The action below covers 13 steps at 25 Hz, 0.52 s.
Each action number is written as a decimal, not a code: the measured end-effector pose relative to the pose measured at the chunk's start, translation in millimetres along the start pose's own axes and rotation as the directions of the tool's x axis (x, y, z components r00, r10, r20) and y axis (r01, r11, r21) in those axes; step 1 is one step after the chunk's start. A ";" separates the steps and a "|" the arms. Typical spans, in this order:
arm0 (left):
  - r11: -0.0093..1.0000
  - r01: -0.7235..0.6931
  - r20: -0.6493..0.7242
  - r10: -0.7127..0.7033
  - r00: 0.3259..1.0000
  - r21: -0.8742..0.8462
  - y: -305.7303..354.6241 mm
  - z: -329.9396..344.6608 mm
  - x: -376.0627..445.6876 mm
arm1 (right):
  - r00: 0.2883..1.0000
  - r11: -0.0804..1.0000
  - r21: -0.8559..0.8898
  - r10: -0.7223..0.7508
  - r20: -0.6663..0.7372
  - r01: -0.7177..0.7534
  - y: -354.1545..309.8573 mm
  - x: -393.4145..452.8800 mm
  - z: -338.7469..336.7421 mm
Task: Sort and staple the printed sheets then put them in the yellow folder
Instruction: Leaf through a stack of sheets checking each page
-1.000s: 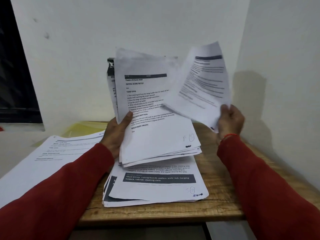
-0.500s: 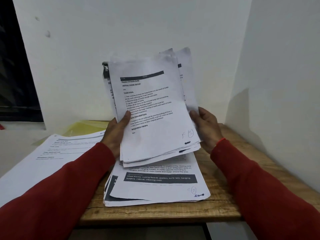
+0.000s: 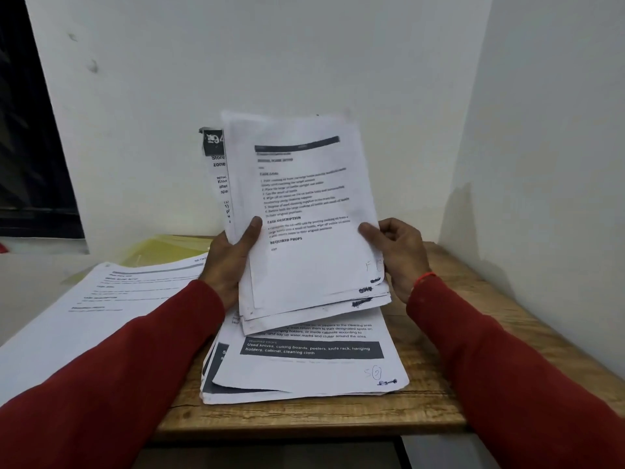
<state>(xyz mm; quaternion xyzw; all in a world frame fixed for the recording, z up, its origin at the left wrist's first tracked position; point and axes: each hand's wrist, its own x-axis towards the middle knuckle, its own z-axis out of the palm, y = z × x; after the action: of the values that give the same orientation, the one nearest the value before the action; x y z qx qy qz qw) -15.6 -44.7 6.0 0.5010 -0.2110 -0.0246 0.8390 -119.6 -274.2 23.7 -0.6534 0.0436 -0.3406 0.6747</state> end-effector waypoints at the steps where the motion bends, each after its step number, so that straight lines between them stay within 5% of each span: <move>1: 1.000 -0.012 0.009 0.012 1.000 0.001 0.7 1.2 -0.8 | 1.000 1.000 0.020 0.005 -0.016 -0.005 0.0 1.4 -0.8; 5: 0.998 -0.065 0.006 0.065 0.998 -0.004 0.8 -1.1 0.3 | 0.971 0.989 -0.084 -0.138 -0.197 0.124 7.7 27.3 -22.3; 9: 0.997 -0.065 0.016 0.065 0.998 -0.046 3.5 -3.3 1.6 | 0.766 0.944 -0.319 -0.269 -0.584 0.088 -0.5 43.0 -71.9; 11: 0.996 -0.064 0.035 0.066 0.997 -0.056 4.5 -2.3 1.3 | 0.752 0.918 -0.396 -0.278 -0.598 0.025 2.8 46.2 -88.4; 13: 0.996 -0.062 0.050 0.065 0.997 -0.062 5.2 -1.6 1.0 | 0.832 0.905 -0.420 -0.285 -0.475 0.070 8.8 48.9 -88.2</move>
<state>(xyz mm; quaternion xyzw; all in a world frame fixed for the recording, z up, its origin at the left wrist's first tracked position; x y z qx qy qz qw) -15.0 -41.0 10.1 0.4678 -0.2477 -0.0172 0.8482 -123.1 -375.3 22.0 -0.6556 0.2304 -0.5533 0.4594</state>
